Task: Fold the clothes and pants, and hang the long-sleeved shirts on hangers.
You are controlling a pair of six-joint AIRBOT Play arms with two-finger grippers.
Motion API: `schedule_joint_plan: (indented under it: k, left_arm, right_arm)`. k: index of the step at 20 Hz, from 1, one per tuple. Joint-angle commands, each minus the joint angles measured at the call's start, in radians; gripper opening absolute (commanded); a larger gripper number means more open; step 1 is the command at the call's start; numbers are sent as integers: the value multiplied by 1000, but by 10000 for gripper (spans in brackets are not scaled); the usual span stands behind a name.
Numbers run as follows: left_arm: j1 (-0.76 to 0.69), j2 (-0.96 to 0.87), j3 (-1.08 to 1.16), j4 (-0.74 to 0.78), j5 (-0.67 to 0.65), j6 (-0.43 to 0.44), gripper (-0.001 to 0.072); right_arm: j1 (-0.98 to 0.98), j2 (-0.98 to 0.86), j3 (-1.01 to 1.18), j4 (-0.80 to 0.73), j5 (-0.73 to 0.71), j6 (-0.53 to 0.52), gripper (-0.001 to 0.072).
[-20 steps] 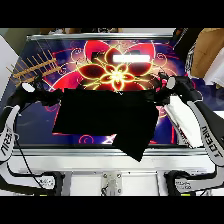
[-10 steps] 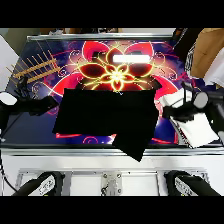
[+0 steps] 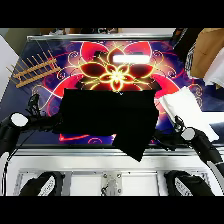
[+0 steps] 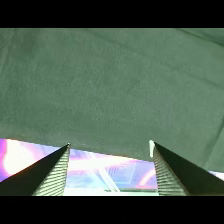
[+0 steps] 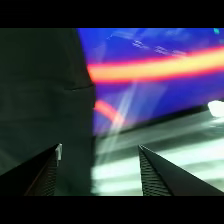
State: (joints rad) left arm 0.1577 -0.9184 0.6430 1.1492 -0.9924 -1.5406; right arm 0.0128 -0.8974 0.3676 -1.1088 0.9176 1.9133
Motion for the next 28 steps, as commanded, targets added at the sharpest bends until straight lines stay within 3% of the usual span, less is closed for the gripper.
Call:
schedule_joint_plan:
  k: [1, 9, 10, 11, 16, 20, 28]
  left_arm:
    - [-6, 17, -20, 0, 6, -5, 524]
    - [-6, 17, -20, 2, 9, -6, 524]
    - [-3, 17, -20, 3, 8, -16, 524]
    - [8, 17, -20, 3, 0, -42, 524]
    - [153, 18, -124, 4, -23, -166, 524]
    - [260, 18, -264, 2, 66, -294, 524]
    - [270, 16, -328, -77, 325, -338, 524]
  right_arm:
    - [79, -26, -35, 77, -95, 11, 506]
    - [240, -100, -34, 156, -185, 10, 504]
    - [239, -100, -34, 156, -184, 2, 357]
    - [239, -100, -34, 156, -185, -21, -1]
    - [238, -98, -34, 156, -177, -21, 12]
    - [238, -98, -34, 156, -177, -21, 12]
    - [238, -98, -34, 157, -177, -21, 12]
